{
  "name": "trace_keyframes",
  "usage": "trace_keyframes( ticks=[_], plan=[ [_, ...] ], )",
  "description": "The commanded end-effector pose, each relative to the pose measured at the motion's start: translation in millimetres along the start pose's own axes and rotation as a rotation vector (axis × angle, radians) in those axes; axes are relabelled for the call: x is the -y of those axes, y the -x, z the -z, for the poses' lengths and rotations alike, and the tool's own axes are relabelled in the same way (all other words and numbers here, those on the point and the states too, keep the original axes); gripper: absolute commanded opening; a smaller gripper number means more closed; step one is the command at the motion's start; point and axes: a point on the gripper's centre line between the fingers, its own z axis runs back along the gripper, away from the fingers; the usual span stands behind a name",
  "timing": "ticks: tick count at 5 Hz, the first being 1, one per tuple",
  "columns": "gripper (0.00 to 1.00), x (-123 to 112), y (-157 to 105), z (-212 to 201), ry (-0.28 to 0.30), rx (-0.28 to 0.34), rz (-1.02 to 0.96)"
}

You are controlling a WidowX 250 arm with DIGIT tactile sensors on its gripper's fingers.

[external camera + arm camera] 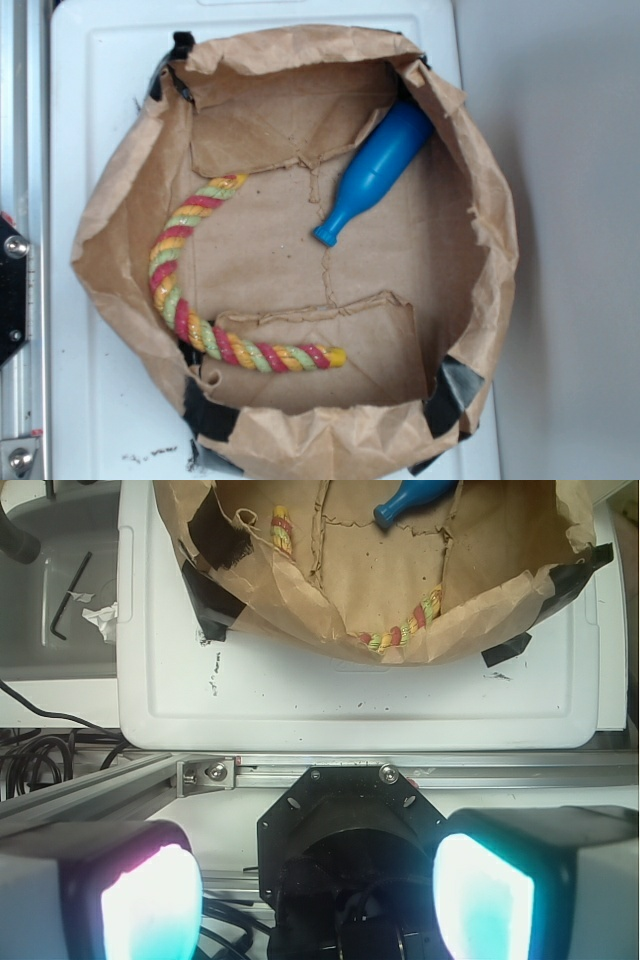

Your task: Grab the blue bottle.

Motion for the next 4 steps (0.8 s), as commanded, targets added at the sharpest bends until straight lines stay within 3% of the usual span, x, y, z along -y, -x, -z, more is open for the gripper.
trace_keyframes(
  ticks=[1, 2, 3, 4],
  plan=[
    [1.00, 0, 0, 0, 0.000, 0.000, 0.000],
    [1.00, -49, -17, -11, 0.055, 0.023, -0.042],
    [1.00, -61, -61, -4, 0.128, 0.090, -0.126],
    [1.00, -71, -91, 12, 0.143, 0.166, -0.162]
  ],
)
